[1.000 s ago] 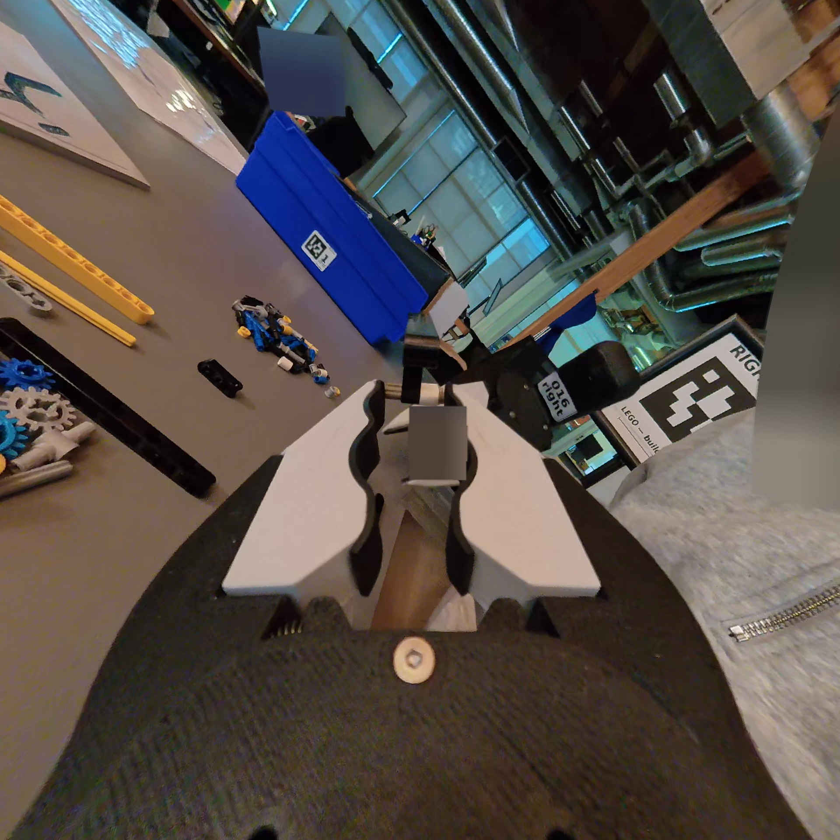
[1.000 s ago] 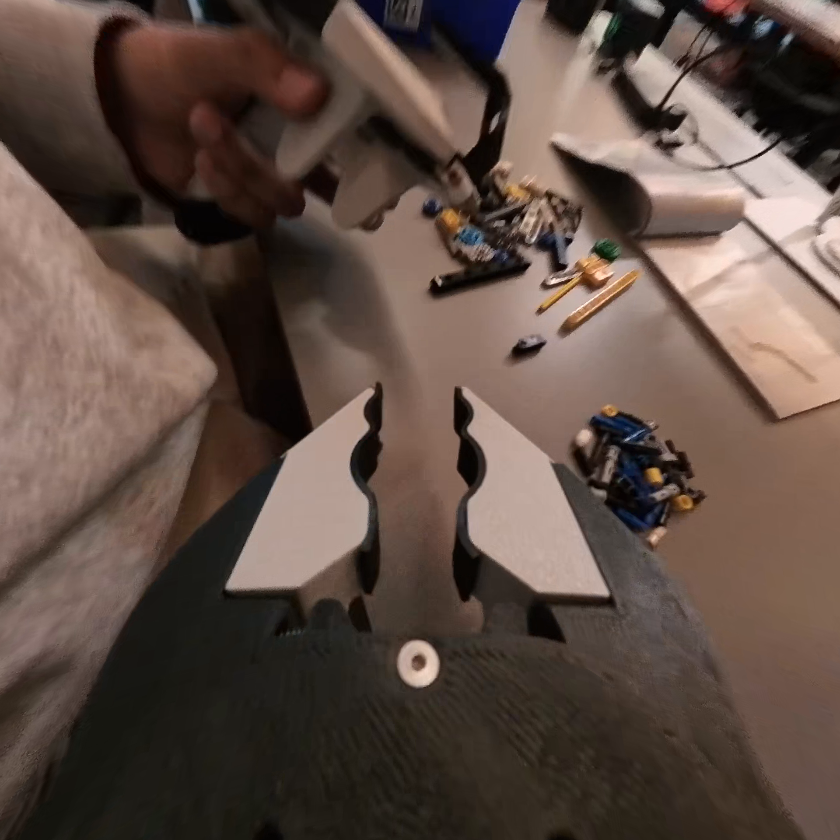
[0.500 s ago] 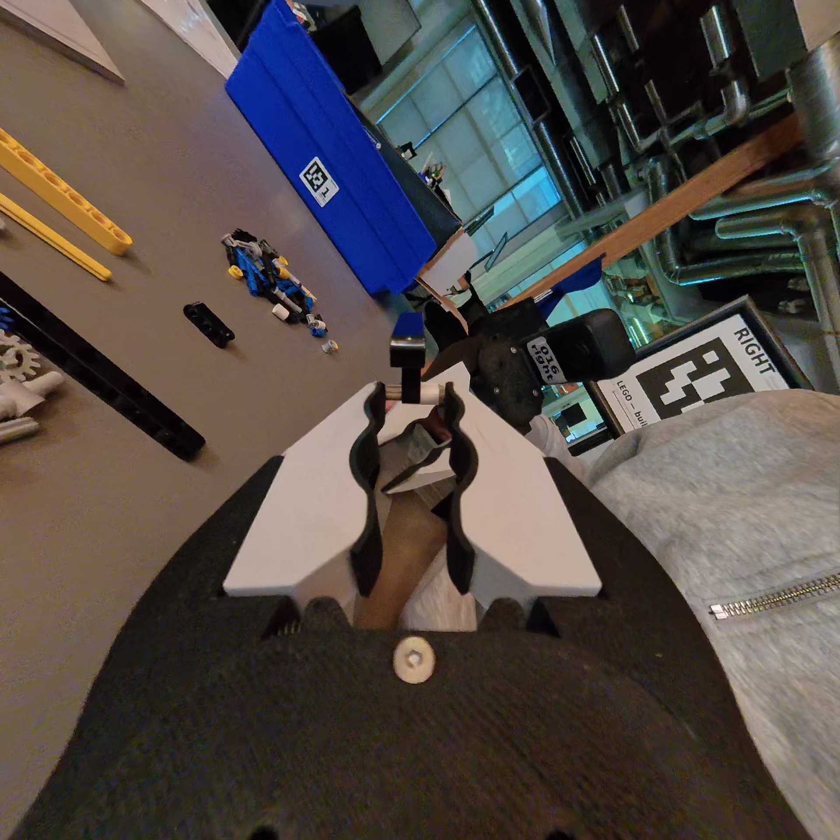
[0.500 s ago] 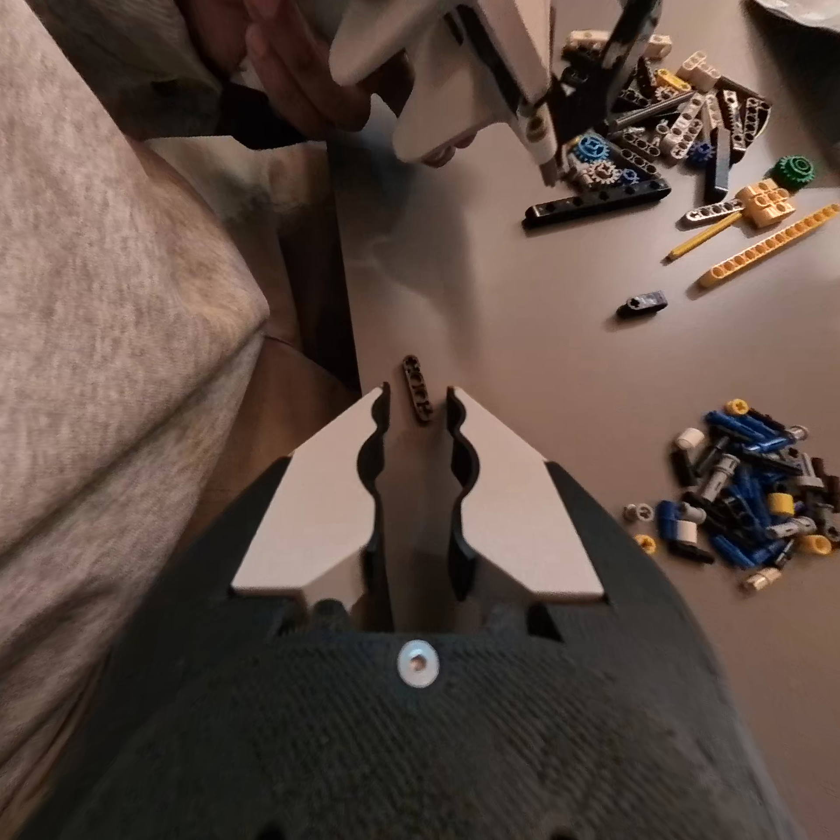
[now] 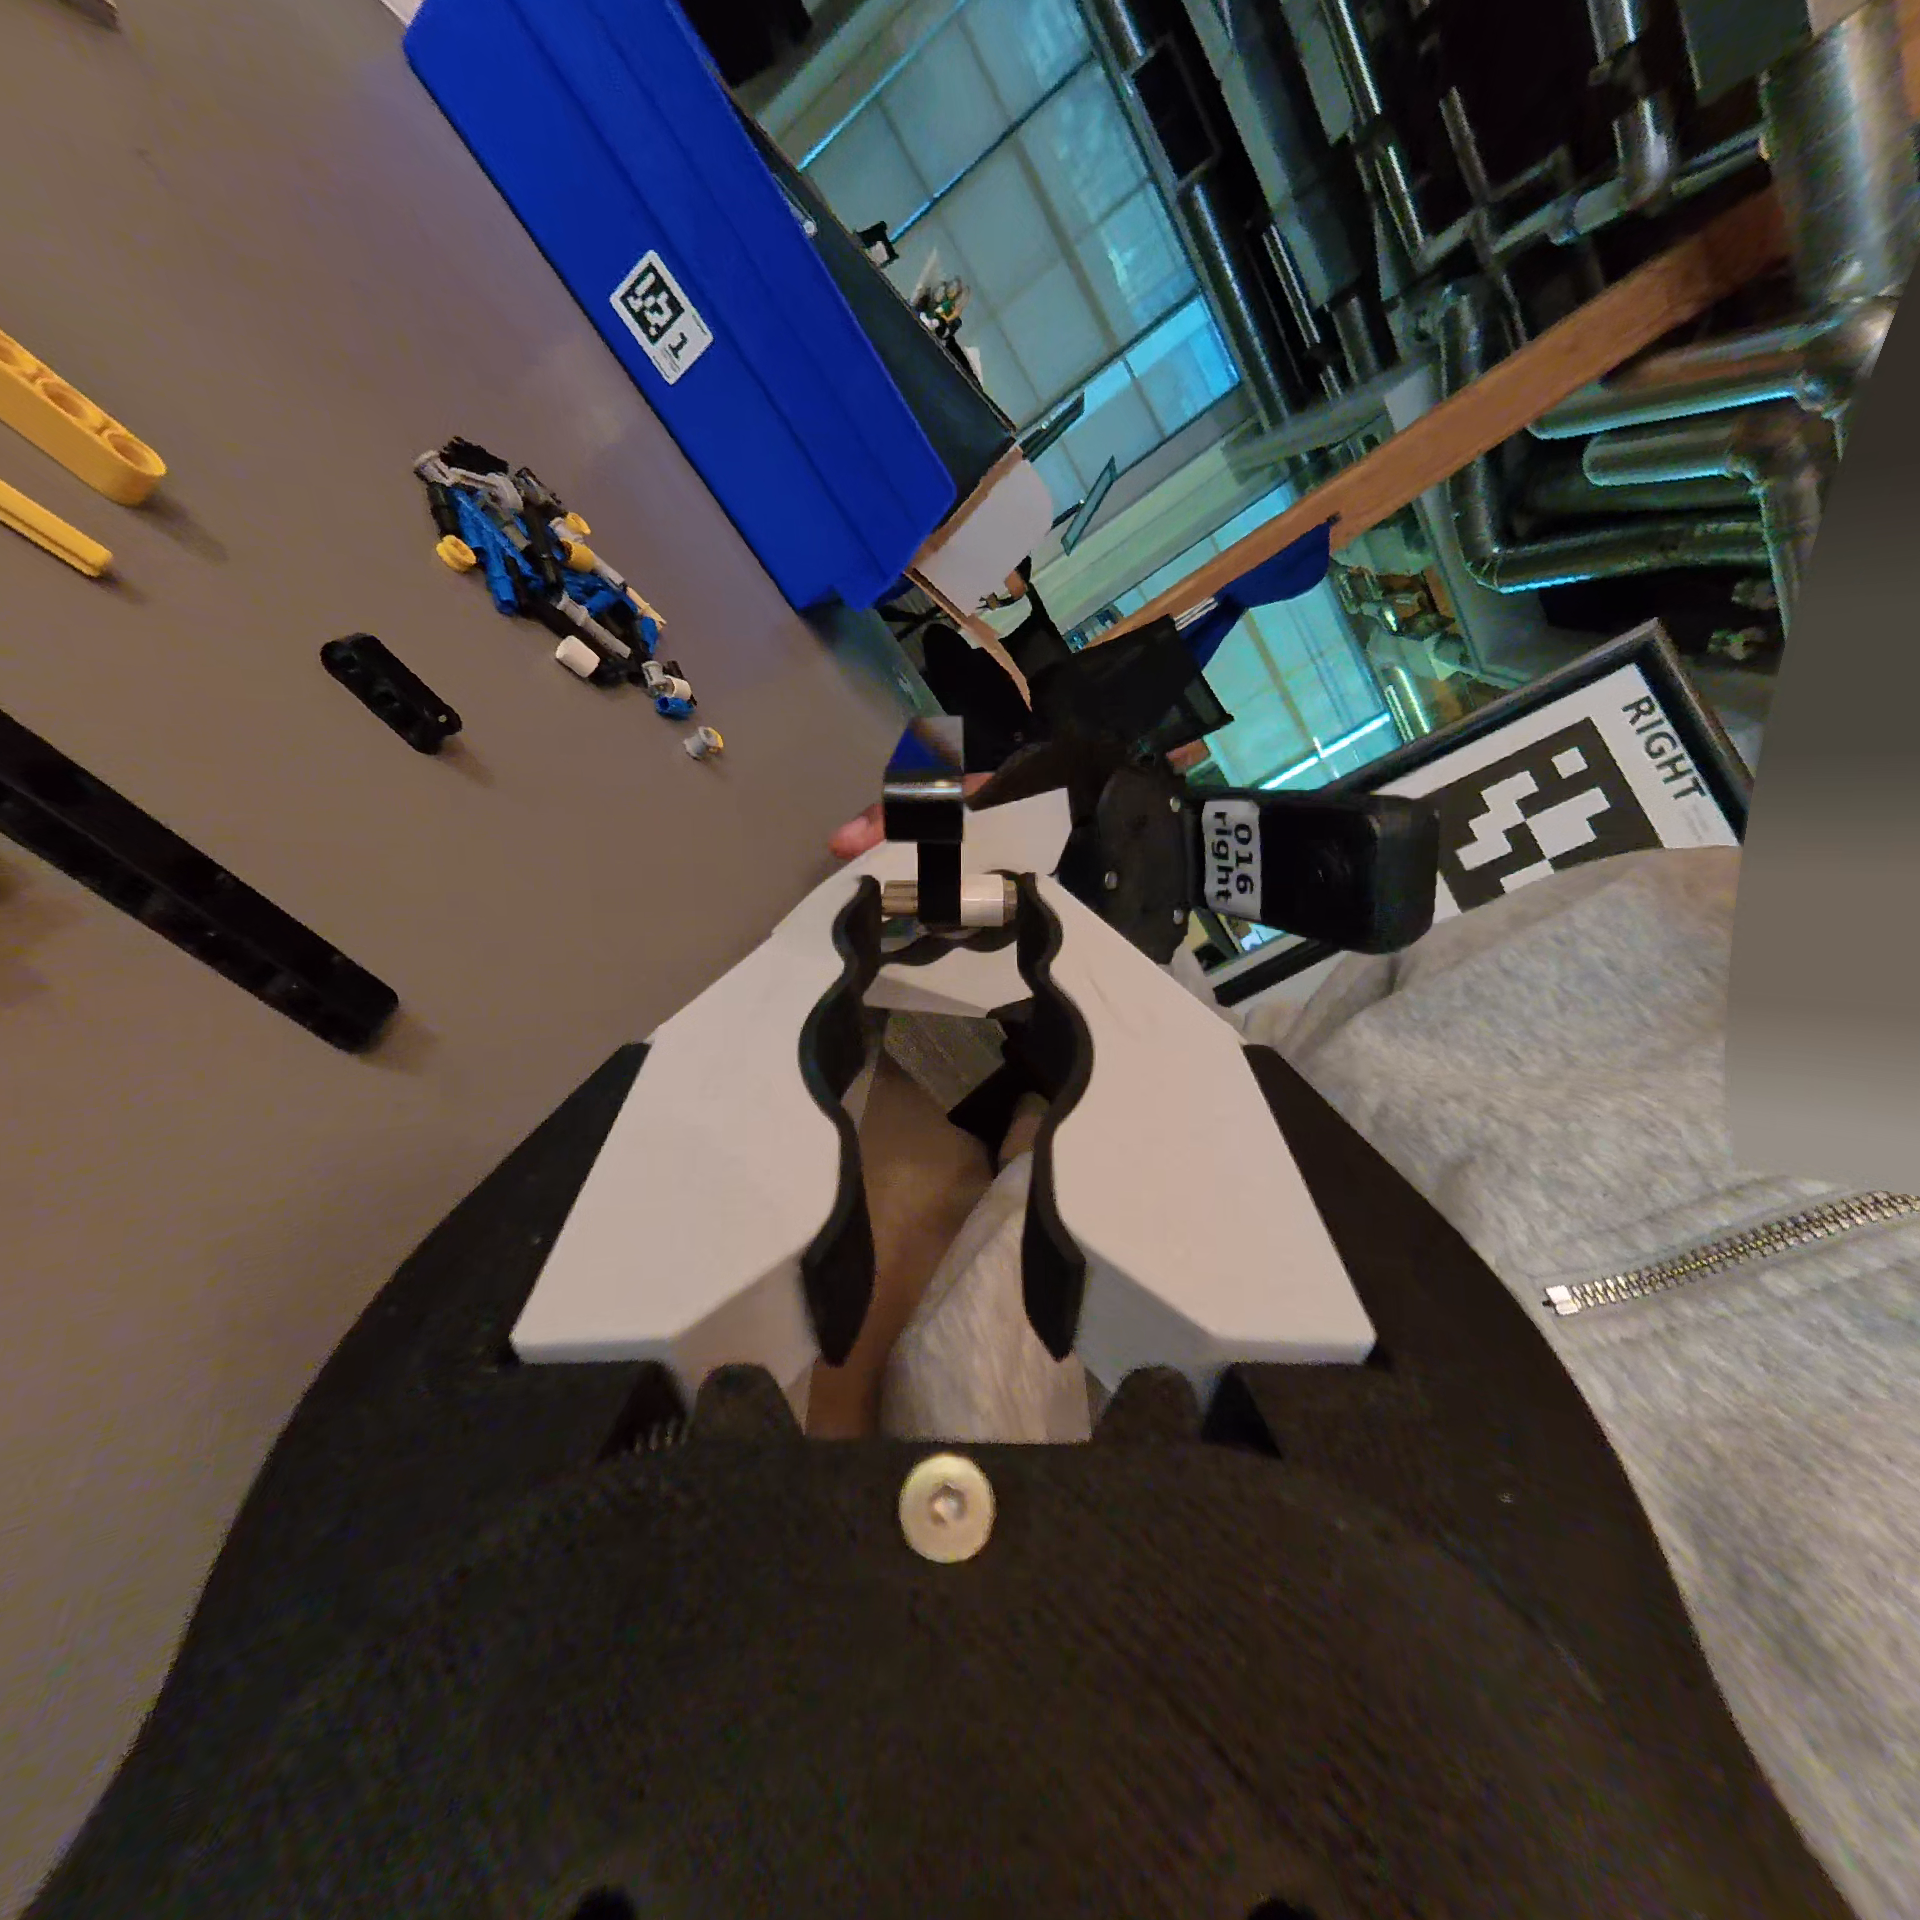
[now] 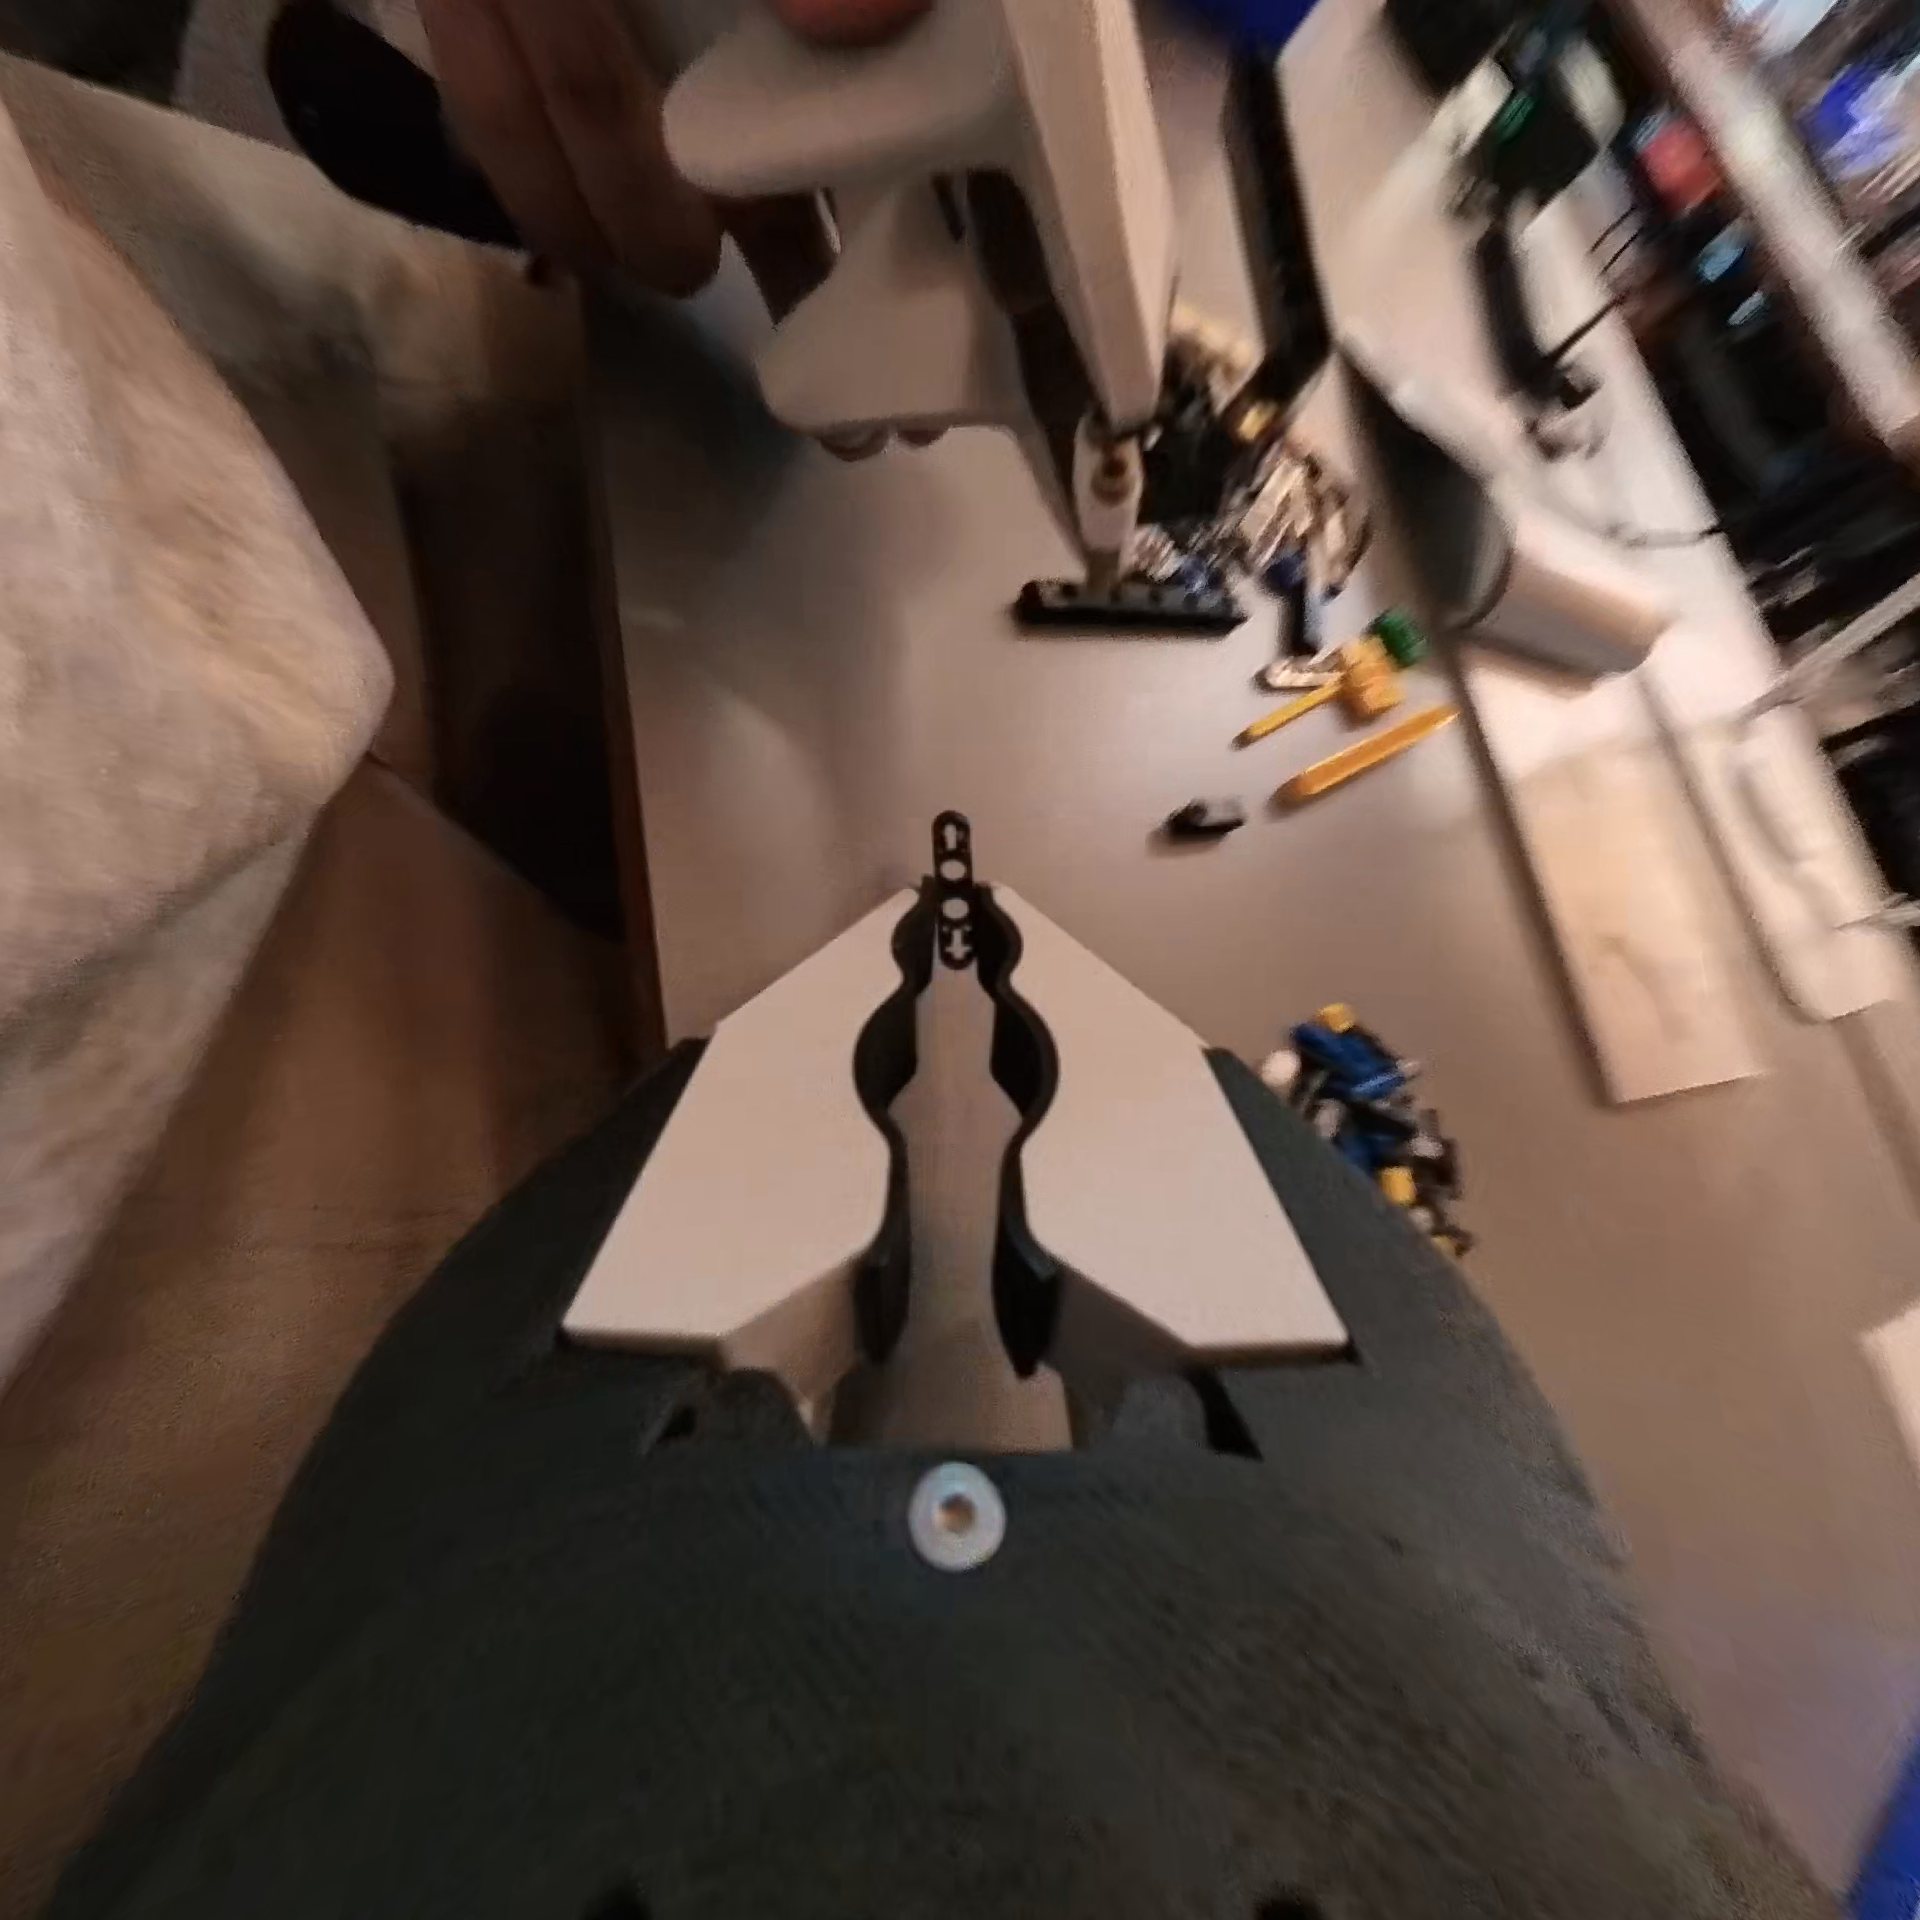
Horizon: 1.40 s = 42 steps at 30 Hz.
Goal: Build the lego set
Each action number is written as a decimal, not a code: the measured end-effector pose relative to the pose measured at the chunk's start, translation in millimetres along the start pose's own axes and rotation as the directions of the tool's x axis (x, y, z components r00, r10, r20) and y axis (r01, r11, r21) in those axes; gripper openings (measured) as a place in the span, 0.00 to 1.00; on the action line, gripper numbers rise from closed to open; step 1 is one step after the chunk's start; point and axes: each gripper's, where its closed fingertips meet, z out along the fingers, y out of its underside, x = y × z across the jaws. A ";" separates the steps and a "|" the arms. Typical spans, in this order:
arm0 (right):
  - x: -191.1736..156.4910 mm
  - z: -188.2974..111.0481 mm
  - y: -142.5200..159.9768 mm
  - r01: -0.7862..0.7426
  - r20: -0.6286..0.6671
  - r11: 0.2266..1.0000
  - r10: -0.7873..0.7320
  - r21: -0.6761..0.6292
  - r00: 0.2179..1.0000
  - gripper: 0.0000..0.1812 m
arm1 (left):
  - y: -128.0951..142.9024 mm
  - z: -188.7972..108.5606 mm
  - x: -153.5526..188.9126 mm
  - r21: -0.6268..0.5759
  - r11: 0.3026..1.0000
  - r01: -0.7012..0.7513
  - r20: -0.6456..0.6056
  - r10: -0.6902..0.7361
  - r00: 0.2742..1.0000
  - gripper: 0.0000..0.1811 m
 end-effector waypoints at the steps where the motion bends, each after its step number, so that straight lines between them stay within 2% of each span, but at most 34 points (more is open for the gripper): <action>1: 3.4 -1.8 -6.5 0.028 -0.032 0.999 -0.026 0.044 0.999 0.03 | 0.8 0.6 2.9 -0.004 1.000 -0.007 -0.018 0.007 1.000 0.13; 5: 11.9 -13.7 -29.1 0.047 -0.102 0.980 -0.028 0.195 0.994 0.03 | 8.3 5.1 15.5 -0.045 0.998 -0.041 -0.095 0.037 0.995 0.13; 12: 15.4 -24.4 -39.6 0.029 -0.114 0.959 0.004 0.281 0.993 0.03 | 13.3 10.4 18.2 -0.072 0.996 -0.046 -0.111 0.037 0.993 0.13; 29: 12.9 -24.4 -37.9 0.094 -0.137 0.962 -0.060 0.257 0.989 0.03 | 15.4 12.2 9.6 -0.092 0.995 -0.032 -0.053 0.027 0.998 0.13; 42: 10.9 -29.3 -42.6 0.112 -0.133 0.945 -0.074 0.306 0.988 0.02 | 17.5 11.2 13.5 -0.108 0.994 -0.023 -0.085 0.014 0.996 0.13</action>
